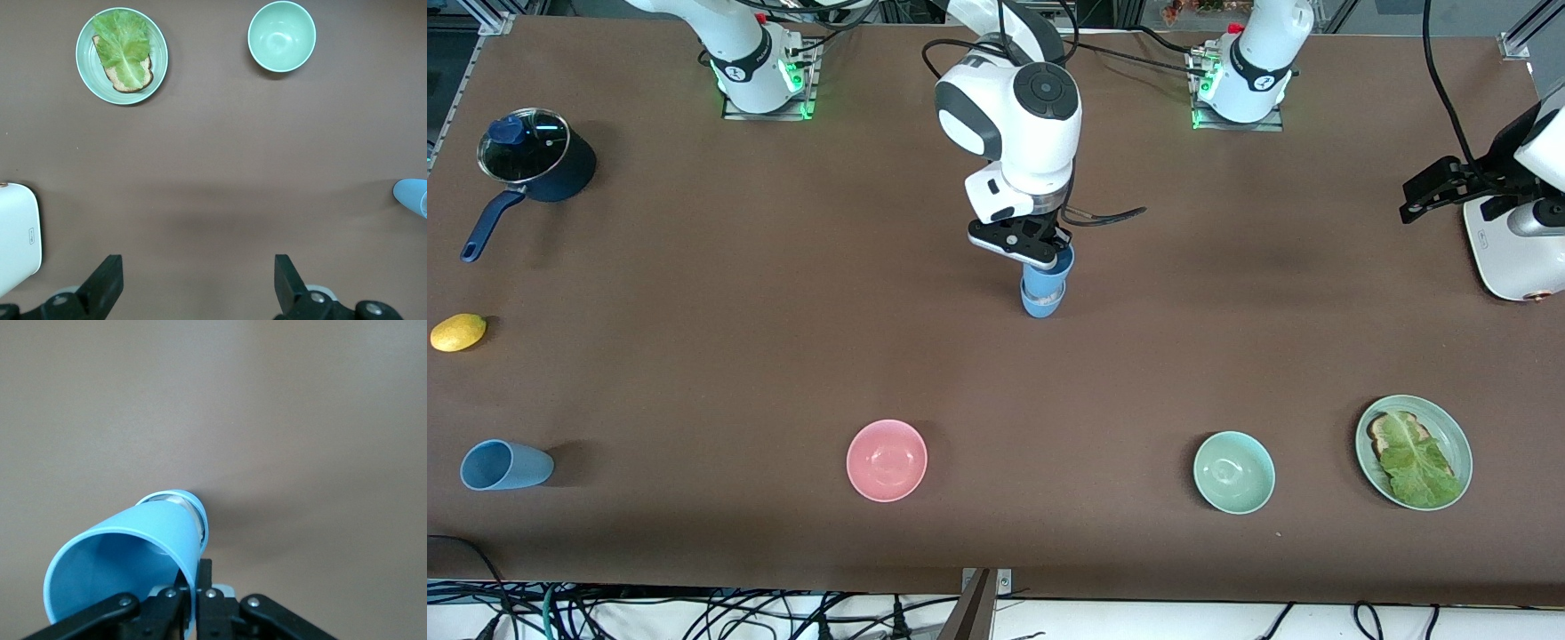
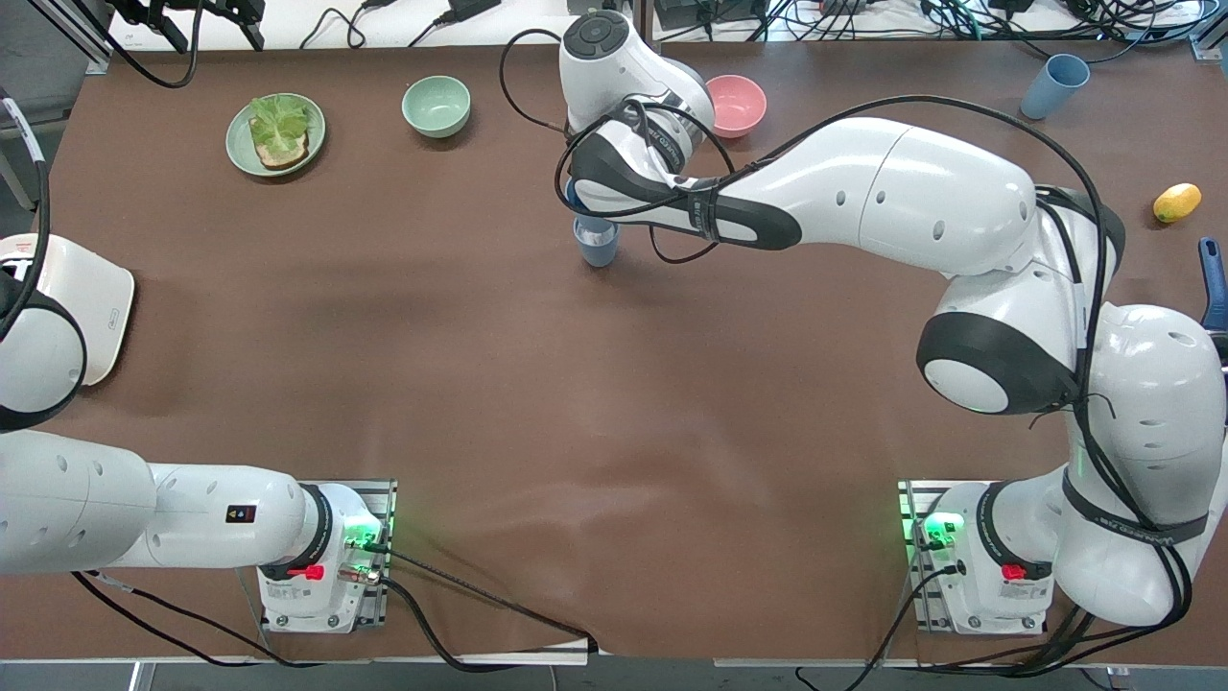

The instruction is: Stack blue cups with both arms

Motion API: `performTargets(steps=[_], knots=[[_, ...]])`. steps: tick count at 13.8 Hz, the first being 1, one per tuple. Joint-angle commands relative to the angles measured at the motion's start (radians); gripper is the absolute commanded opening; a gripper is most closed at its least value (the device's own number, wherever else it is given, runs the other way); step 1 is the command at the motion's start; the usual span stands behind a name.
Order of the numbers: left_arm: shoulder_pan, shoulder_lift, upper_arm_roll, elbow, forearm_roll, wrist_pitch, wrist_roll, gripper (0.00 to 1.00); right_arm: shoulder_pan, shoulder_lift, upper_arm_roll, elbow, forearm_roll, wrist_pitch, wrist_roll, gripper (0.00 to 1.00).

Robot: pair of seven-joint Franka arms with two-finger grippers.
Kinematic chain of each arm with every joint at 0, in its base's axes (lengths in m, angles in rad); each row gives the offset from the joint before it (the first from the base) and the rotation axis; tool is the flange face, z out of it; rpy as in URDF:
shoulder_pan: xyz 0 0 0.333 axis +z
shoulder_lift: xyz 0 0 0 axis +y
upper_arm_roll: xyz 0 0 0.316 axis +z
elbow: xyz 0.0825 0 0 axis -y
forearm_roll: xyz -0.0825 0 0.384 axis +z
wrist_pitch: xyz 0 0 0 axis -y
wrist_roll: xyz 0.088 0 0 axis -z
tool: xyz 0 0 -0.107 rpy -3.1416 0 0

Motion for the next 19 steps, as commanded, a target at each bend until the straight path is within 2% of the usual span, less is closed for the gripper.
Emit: performTargets(steps=[1,5,6,8,10,11,13,16,19], knots=[[0.005,-0.012,0.002,0.003,0.031,-0.002,0.026,1.00,-0.003,0.003,0.005,-0.019,-0.016,0.035,0.003,0.00],[0.024,-0.011,-0.001,0.005,0.030,-0.002,0.026,1.00,-0.003,0.007,0.005,-0.019,-0.014,0.037,0.001,0.00],[0.024,-0.009,-0.001,0.005,0.031,-0.002,0.026,1.00,-0.003,0.007,0.005,-0.019,-0.014,0.035,0.001,0.10],[0.022,-0.003,-0.001,0.005,0.031,-0.002,0.026,1.00,-0.006,-0.001,0.005,-0.019,-0.013,0.035,-0.008,0.63],[0.022,-0.003,-0.003,0.005,0.031,-0.002,0.026,1.00,-0.029,-0.019,0.005,-0.017,-0.011,0.031,-0.011,0.90],[0.022,-0.003,-0.003,0.006,0.031,-0.002,0.025,1.00,-0.043,-0.023,0.007,-0.015,-0.011,0.024,-0.014,1.00],[0.022,-0.003,-0.003,0.010,0.031,-0.002,0.016,1.00,-0.086,-0.065,0.010,-0.020,-0.008,0.002,-0.083,1.00],[0.021,-0.002,-0.006,0.011,0.033,-0.002,0.016,1.00,-0.193,-0.150,0.021,-0.028,0.023,-0.122,-0.306,1.00],[0.021,-0.002,-0.006,0.013,0.033,-0.002,0.016,1.00,-0.316,-0.263,0.019,-0.098,0.084,-0.184,-0.553,1.00]])
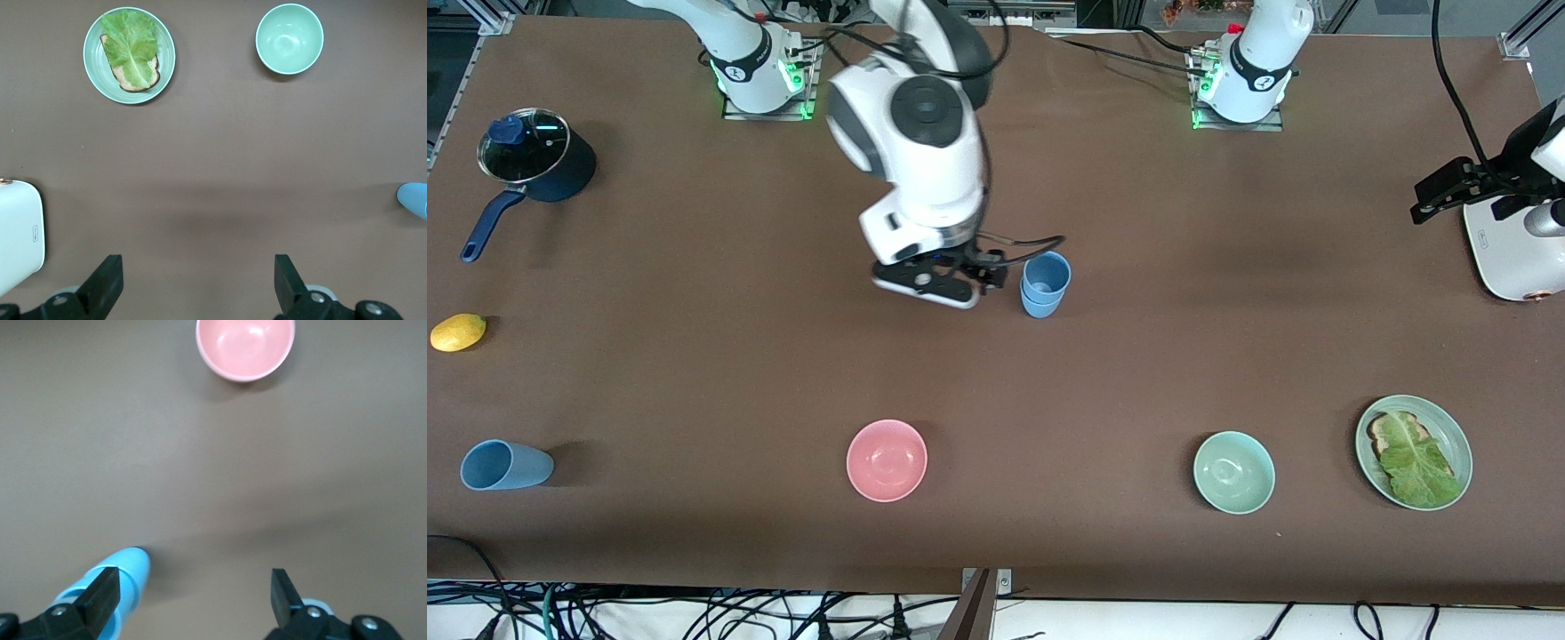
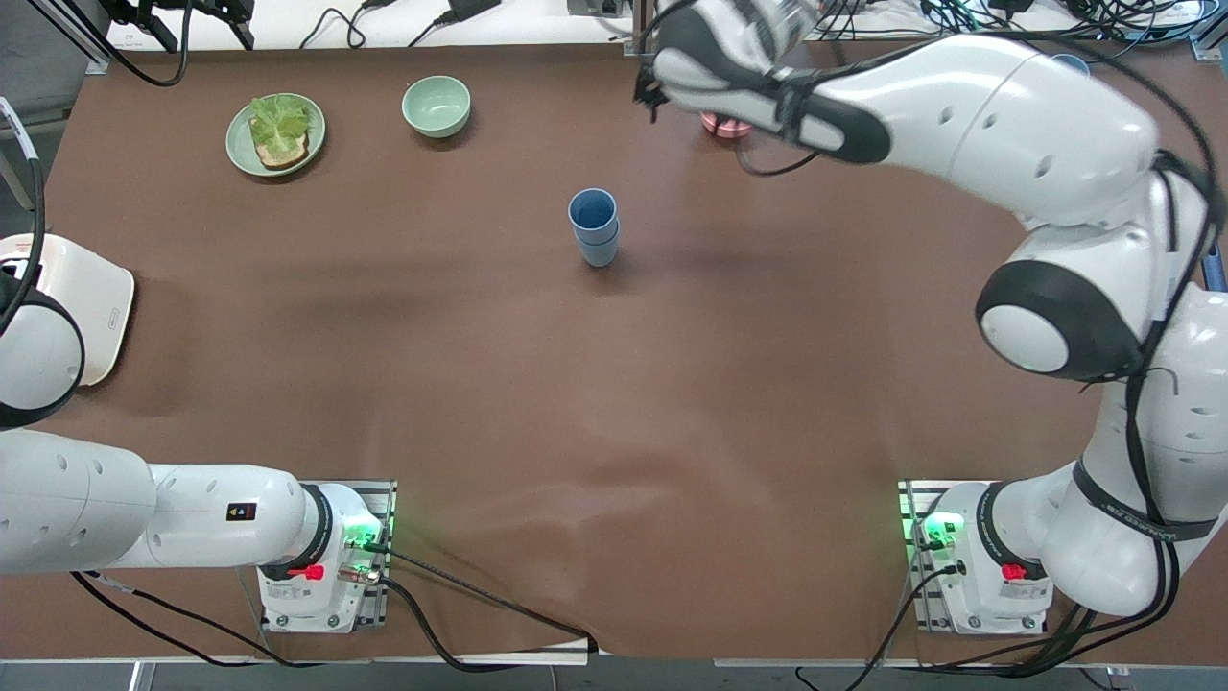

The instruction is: Stack blue cups with both arms

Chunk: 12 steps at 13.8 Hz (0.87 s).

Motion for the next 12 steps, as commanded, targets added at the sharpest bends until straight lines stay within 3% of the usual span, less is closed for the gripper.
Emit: performTargets(steps=[1,8,12], knots=[[-0.002,0.003,-0.002,0.011,0.033,-0.003,0.012,1.00,-0.107,-0.134,0.020,-0.117,0.040,-0.047,-0.195,1.00],[-0.002,0.005,-0.005,0.021,0.033,-0.003,0.012,1.00,-0.323,-0.328,0.018,-0.258,0.041,-0.155,-0.571,1.00],[-0.002,0.005,-0.004,0.021,0.033,-0.003,0.010,1.00,-0.450,-0.414,0.018,-0.285,0.052,-0.251,-0.748,1.00]])
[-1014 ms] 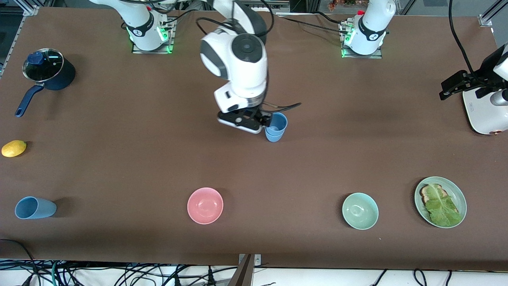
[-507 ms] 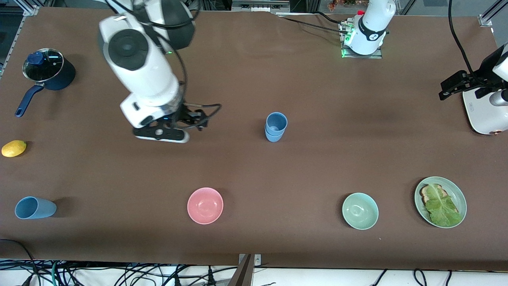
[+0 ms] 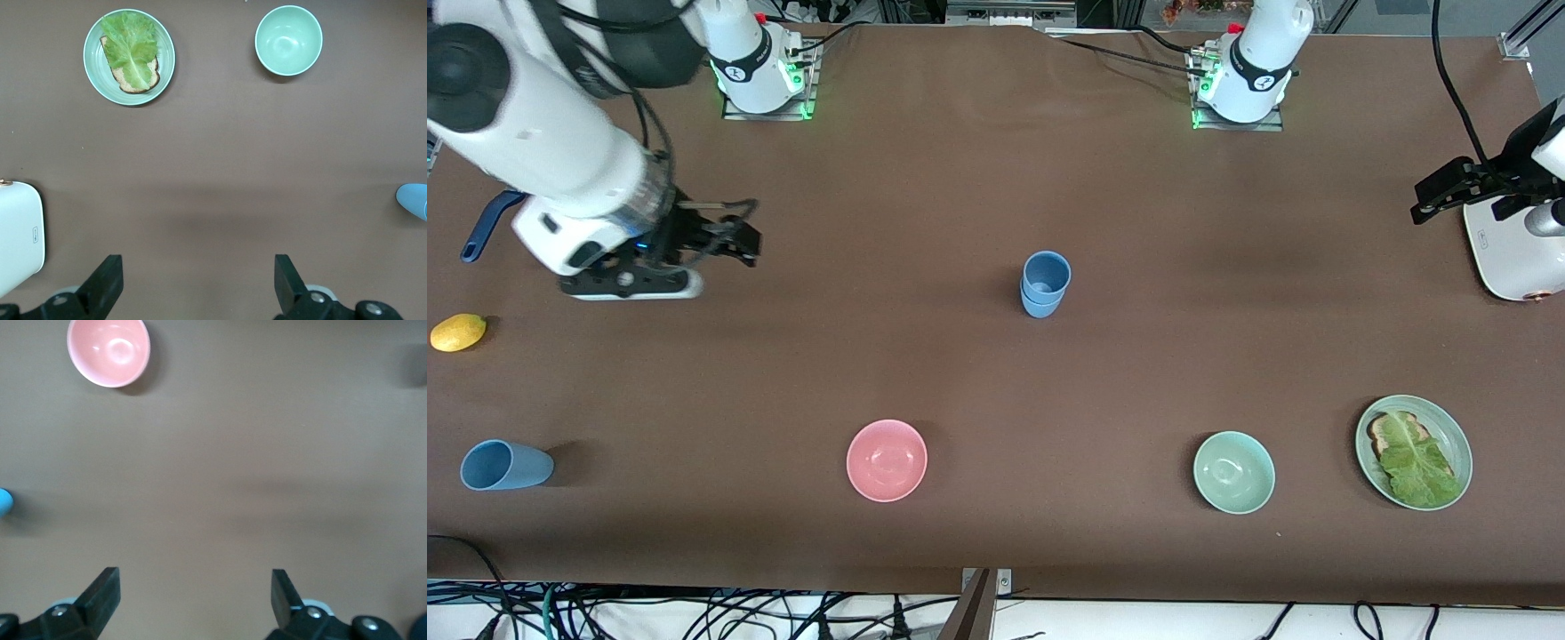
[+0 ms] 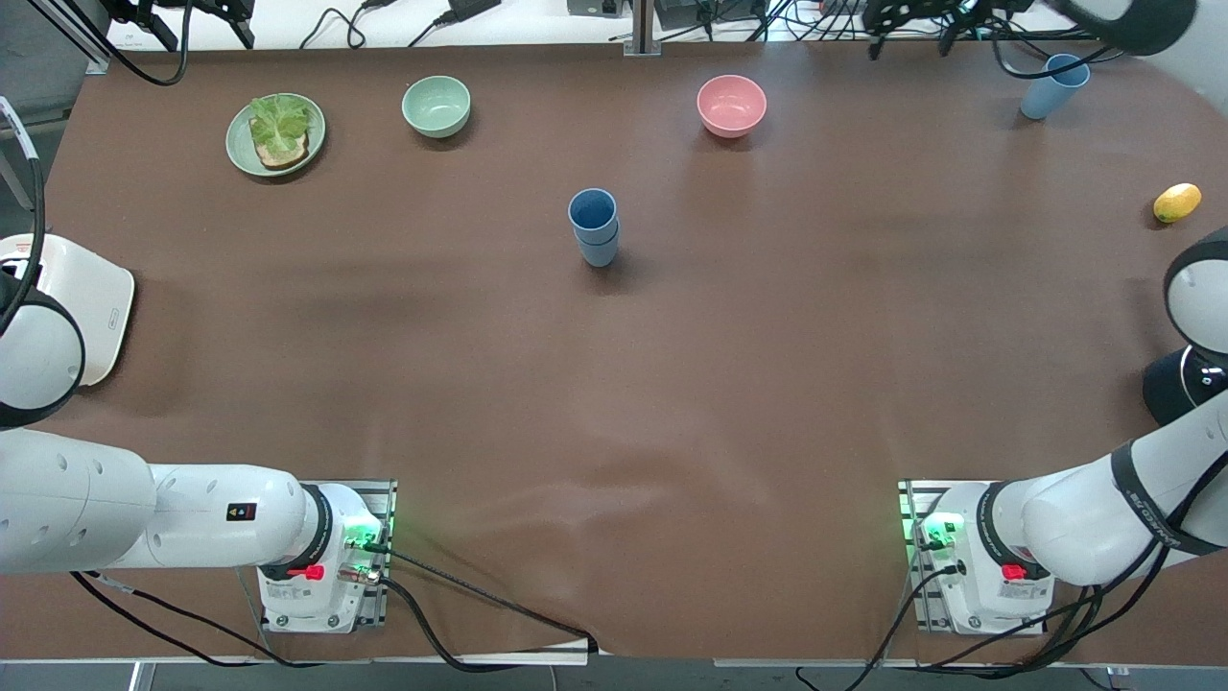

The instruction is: Stack blue cups with both arms

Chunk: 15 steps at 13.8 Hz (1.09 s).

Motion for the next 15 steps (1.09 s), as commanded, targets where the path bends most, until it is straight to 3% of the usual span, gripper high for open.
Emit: performTargets(steps=[1,6,15], knots=[[-0.002,0.004,-0.003,0.017,0.033,-0.003,0.011,1.00,-0.086,-0.096,0.017,-0.058,0.029,-0.048,-0.097,1.00],[-0.001,0.004,-0.003,0.017,0.033,-0.003,0.012,1.00,-0.170,-0.130,0.012,-0.061,0.025,-0.077,-0.239,1.00],[-0.002,0.005,-0.003,0.019,0.033,-0.003,0.011,1.00,-0.170,-0.111,-0.020,-0.029,0.024,-0.117,-0.233,1.00]])
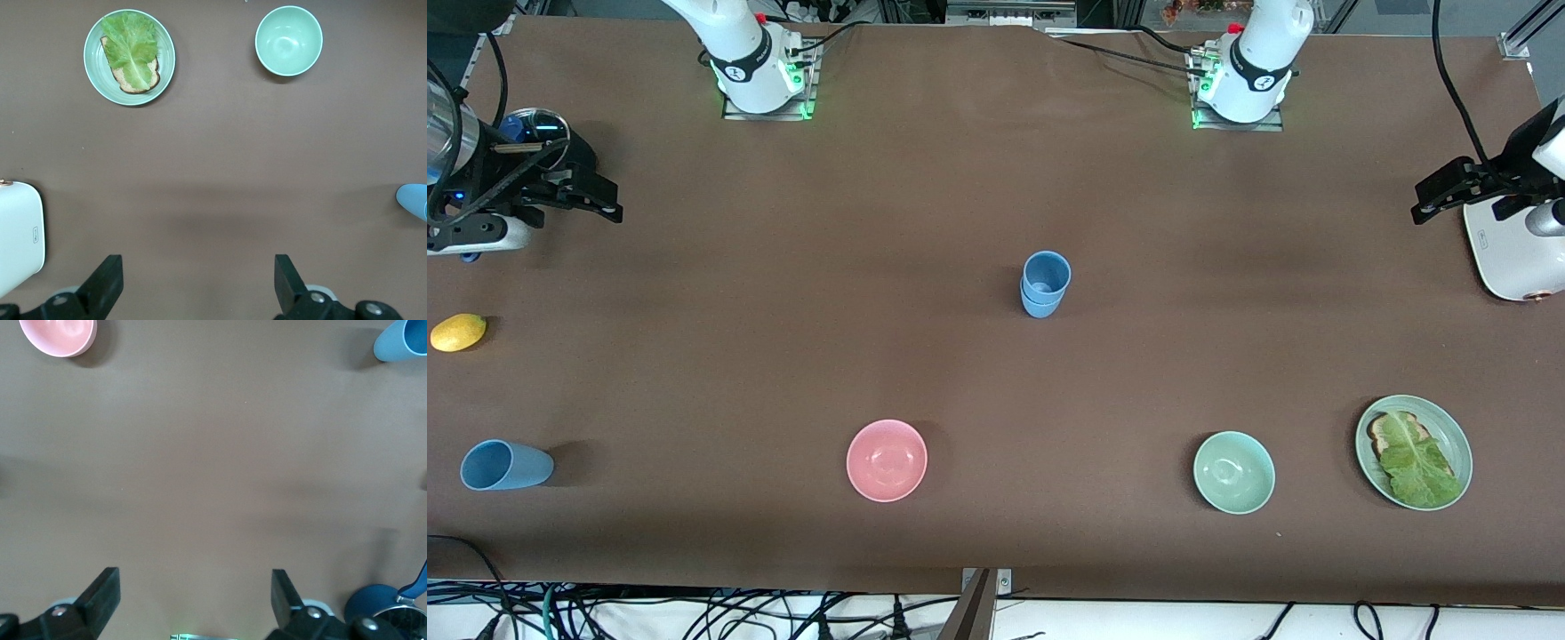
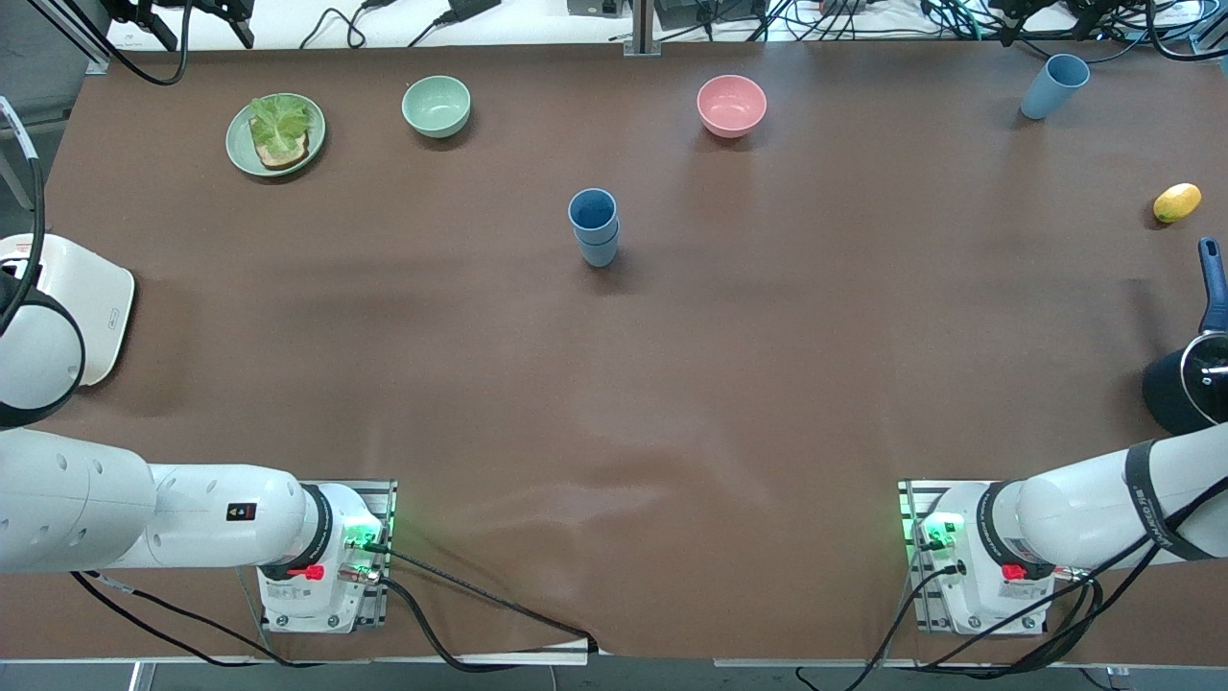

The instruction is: Stack blue cups with both arms

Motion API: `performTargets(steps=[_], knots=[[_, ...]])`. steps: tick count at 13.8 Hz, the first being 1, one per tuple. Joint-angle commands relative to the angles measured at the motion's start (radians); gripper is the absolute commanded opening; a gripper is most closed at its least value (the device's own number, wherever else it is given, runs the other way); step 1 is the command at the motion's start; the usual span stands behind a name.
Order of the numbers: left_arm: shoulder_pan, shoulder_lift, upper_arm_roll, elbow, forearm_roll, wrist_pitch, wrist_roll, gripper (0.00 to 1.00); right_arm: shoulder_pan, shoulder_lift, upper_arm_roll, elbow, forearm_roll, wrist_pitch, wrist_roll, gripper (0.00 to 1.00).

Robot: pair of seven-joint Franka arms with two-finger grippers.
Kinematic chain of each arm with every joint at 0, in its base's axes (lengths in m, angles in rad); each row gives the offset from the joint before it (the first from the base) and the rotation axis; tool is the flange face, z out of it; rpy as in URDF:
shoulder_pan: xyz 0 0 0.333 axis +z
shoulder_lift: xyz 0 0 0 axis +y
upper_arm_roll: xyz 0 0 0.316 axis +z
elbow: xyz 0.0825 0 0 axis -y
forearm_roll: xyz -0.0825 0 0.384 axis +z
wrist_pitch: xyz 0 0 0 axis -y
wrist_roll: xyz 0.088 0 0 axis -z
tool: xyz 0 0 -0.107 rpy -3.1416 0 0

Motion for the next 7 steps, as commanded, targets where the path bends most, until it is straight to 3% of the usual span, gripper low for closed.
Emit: performTargets(steps=[1,7], knots=[[-0.001,0.005,-0.003,0.018,0.033,-0.003,0.011,1.00,-0.006,-0.006,0.003,0.005,0.016,-0.017,-0.012,1.00],[-0.001,0.005,-0.003,0.018,0.033,-0.003,0.012,1.00,-0.006,-0.012,0.001,0.007,0.016,-0.019,-0.020,1.00]])
